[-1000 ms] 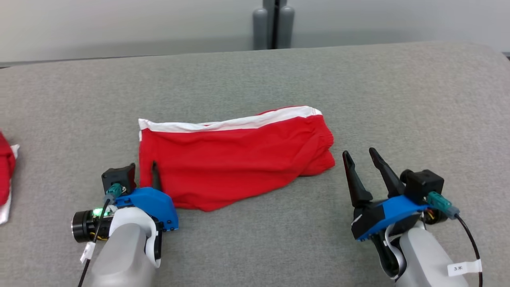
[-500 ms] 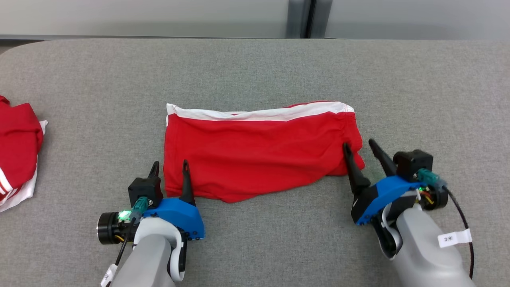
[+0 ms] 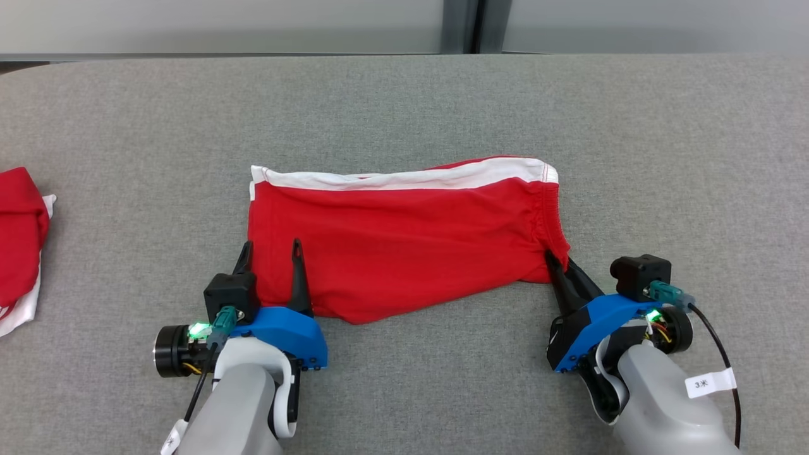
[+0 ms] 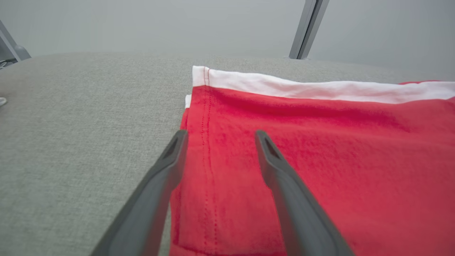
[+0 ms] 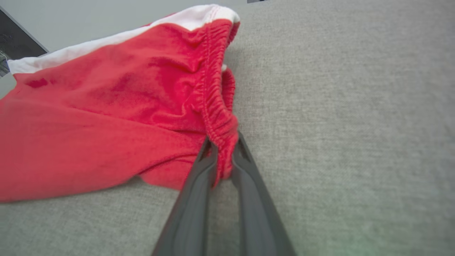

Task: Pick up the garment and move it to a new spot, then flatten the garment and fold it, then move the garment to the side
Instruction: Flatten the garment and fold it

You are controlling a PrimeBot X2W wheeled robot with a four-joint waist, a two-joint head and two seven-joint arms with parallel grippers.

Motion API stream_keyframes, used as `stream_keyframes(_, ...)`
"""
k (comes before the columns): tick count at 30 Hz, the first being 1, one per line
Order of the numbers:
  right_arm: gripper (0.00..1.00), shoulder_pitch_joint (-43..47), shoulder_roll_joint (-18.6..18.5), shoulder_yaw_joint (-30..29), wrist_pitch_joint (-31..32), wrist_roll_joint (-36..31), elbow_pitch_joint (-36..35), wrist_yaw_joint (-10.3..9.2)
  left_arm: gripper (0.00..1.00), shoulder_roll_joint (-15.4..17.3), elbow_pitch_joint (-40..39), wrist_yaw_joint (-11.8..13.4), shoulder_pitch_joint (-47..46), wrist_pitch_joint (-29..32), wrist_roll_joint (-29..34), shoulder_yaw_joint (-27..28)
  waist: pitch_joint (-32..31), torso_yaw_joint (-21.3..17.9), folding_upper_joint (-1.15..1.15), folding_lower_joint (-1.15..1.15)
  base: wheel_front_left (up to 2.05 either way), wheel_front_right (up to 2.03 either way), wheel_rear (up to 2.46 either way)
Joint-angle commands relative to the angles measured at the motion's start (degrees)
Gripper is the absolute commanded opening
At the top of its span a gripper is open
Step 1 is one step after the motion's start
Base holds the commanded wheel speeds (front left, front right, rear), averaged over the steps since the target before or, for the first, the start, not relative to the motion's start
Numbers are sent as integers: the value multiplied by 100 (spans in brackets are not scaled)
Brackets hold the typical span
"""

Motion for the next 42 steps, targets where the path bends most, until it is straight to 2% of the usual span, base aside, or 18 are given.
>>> stream_keyframes(1, 0, 134, -3, -11, 74, 98, -7, -1, 100, -5, -40, 27, 3, -24, 54, 36, -9, -24, 0, 0, 0, 0, 0)
stream_keyframes(15, 0, 416, -358, -745, 48, 214, -981, -1, 100, -5, -209, 3, 266, -24, 78, 213, -173, -285, 0, 0, 0, 0, 0)
stream_keyframes(22, 0, 443, -375, -509, 48, 24, -1566, 0, 100, -3, -290, 9, 384, -24, -47, 170, -266, -244, 0, 0, 0, 0, 0)
stream_keyframes(30, 0, 277, -301, 395, 49, 41, -2058, 0, 100, -5, -394, 79, 513, -23, -300, -126, -315, 333, 0, 0, 0, 0, 0)
stream_keyframes(37, 0, 136, -248, 966, 49, 11, -1863, 0, 100, -6, -521, 184, 649, -20, -533, -448, -272, 1061, 0, 0, 0, 0, 0)
stream_keyframes(42, 0, 111, -213, 1171, 49, -36, -1678, 0, 100, -7, -601, 238, 678, -20, -629, -621, -217, 1379, 0, 0, 0, 0, 0)
